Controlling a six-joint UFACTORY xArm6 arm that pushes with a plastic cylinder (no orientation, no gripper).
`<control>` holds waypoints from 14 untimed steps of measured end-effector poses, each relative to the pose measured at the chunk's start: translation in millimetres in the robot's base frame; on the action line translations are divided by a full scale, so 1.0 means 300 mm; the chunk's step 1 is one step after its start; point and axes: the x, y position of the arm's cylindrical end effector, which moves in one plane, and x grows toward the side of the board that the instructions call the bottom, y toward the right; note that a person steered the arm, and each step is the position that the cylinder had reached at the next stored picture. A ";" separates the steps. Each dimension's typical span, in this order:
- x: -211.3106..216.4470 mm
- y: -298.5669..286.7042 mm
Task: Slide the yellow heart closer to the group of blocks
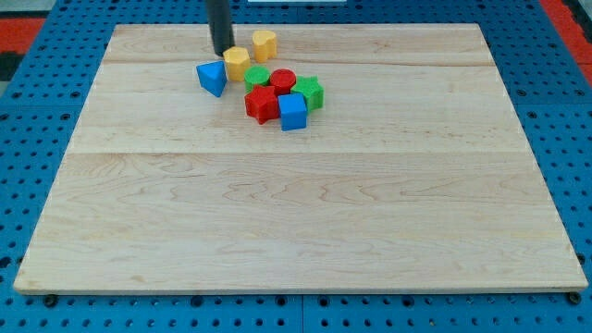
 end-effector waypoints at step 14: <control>0.111 0.416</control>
